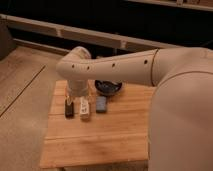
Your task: Place the white sponge in the ceramic bowl
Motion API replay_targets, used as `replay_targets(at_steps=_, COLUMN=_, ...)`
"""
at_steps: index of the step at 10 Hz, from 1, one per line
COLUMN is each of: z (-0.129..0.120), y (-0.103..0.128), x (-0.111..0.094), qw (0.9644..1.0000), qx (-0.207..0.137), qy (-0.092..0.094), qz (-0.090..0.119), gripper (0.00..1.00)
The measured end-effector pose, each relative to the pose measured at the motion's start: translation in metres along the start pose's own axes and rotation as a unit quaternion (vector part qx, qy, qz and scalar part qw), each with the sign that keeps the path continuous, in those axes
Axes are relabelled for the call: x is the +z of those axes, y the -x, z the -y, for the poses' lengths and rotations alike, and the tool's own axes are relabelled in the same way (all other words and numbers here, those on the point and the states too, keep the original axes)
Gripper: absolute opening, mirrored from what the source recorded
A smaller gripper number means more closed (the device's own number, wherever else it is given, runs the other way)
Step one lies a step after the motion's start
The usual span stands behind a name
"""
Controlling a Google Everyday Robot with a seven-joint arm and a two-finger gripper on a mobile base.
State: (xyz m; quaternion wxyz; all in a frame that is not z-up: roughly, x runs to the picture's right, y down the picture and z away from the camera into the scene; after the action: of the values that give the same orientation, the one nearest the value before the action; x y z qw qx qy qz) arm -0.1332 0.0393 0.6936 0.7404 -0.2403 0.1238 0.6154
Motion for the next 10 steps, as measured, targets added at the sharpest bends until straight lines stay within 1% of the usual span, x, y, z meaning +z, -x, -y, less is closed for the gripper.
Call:
replay_targets(at_steps=1, z=-0.003, y=0.011, x=-0.011, qw=0.9995, qx=-0.022, qy=0.004, qz=0.023, gripper=0.65)
replay_targets(at_steps=2, z=-0.003, y=0.018, x=-0.018, qw=0.9988, qx=-0.032, qy=0.005, qz=0.036, gripper=0.65)
replay_targets(at_steps=7, z=0.0, y=0.018, x=-0.015, qw=0.9989, qx=-0.03, qy=0.006, qz=0.035, gripper=0.65)
replay_targets(at_steps=9, z=0.035, y=0.02, x=-0.006, qw=0.9991, qx=0.008, qy=0.012, qz=0.041, gripper=0.65)
replay_targets(at_steps=10, z=0.062, y=0.022, x=-0.003, qw=0.9981, qx=0.037, qy=0.017, qz=0.046, gripper=0.65)
